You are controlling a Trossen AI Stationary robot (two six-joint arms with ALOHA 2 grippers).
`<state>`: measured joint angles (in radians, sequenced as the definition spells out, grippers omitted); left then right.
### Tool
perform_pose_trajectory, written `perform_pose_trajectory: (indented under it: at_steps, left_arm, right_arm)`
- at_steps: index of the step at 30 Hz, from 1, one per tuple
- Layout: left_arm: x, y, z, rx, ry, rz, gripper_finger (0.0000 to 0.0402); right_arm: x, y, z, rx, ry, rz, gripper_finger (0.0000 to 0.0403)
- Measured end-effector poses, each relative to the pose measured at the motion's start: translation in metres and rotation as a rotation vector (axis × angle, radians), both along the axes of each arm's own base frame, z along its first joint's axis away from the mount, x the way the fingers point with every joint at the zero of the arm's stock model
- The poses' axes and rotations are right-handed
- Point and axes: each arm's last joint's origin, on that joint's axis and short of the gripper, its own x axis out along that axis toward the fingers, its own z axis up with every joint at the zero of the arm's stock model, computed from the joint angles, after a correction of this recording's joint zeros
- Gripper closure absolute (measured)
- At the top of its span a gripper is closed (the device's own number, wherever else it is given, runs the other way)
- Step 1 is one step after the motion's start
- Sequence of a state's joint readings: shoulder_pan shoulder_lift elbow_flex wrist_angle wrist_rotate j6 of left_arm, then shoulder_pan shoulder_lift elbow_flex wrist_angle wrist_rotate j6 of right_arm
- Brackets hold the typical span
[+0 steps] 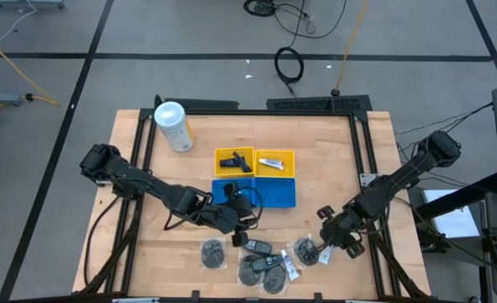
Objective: Pick & Place Travel size toiletries
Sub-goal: Put the right toothpaste into the right yellow bin
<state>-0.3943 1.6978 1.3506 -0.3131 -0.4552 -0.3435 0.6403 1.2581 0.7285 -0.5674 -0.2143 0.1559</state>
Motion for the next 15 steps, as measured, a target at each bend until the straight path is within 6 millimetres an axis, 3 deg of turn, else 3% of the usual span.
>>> perform_pose_trajectory:
  at_steps: [9, 15]
  left_arm:
    - [0.001, -0.001, 0.002, -0.013, -0.026, 0.001, 0.0241]
    - [0.001, -0.001, 0.002, -0.018, -0.026, 0.004, 0.0241]
  right_arm:
    - [-0.014, -0.002, -0.021, -0.064, -0.025, 0.181, 0.0248]
    - [-0.015, -0.006, -0.028, -0.144, -0.082, 0.13, 0.0262]
